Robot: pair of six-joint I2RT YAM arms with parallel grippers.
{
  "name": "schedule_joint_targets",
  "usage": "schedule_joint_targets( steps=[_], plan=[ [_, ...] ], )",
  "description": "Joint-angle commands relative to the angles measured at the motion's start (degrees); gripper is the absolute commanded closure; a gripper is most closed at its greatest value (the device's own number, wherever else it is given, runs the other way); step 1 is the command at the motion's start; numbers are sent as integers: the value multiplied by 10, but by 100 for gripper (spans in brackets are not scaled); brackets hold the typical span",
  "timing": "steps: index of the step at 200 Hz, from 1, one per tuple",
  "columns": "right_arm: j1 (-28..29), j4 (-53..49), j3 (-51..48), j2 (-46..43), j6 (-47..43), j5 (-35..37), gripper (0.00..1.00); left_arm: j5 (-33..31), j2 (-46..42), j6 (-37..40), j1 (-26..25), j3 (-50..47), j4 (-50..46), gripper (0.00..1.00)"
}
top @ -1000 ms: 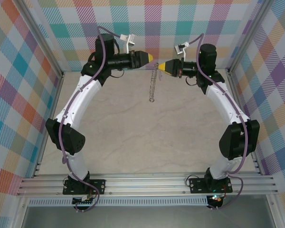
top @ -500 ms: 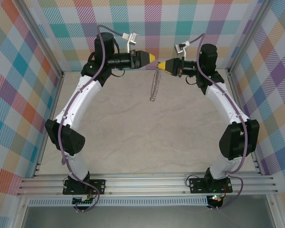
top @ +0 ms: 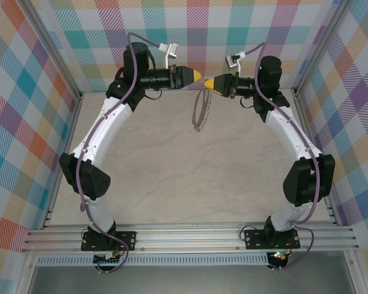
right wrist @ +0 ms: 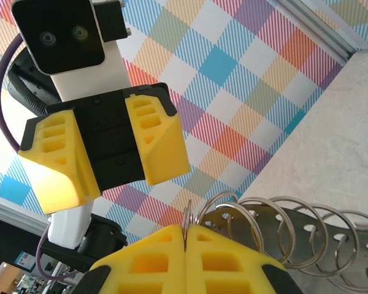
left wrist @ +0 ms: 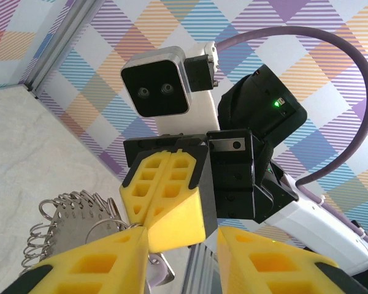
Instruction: Put the keys on the keyring
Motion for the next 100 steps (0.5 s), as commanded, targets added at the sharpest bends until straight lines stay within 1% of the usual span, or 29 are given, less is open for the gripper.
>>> schedule_joint_targets(
  steps=[1,100],
  plan=[
    [-4,38,1,-31,8,-17,100,4,9,12,-6,7,-12,65],
    [-3,56,3,-30,24,-15,100,10,17,14,-14,13,-17,65]
  ],
)
